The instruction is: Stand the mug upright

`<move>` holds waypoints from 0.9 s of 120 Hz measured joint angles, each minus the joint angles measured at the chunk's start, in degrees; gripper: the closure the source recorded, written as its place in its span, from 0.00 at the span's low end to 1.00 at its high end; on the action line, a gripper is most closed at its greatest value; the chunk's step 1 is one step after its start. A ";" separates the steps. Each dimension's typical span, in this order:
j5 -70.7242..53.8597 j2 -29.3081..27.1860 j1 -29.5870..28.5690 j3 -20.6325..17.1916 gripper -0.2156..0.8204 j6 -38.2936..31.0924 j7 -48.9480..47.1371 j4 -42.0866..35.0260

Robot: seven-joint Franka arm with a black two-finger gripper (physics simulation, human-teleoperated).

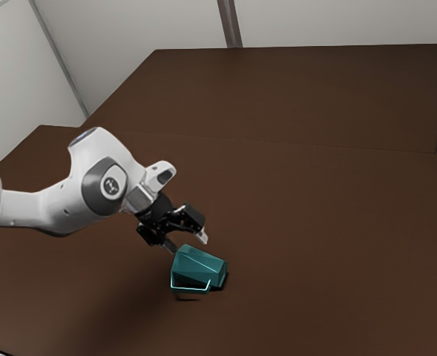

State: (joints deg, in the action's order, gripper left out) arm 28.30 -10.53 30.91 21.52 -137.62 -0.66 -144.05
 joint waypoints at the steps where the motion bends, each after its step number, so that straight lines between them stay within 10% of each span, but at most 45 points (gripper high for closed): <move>1: 0.00 -0.05 -0.01 0.00 0.23 -0.01 0.04 -0.09; 60: 0.76 2.83 0.10 -0.49 0.24 -1.24 1.49 -0.64; 108: 1.90 2.96 0.25 -3.05 0.45 -2.77 2.01 -0.27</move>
State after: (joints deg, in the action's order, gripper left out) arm 30.20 -7.57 31.16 18.47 -140.39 1.35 -144.32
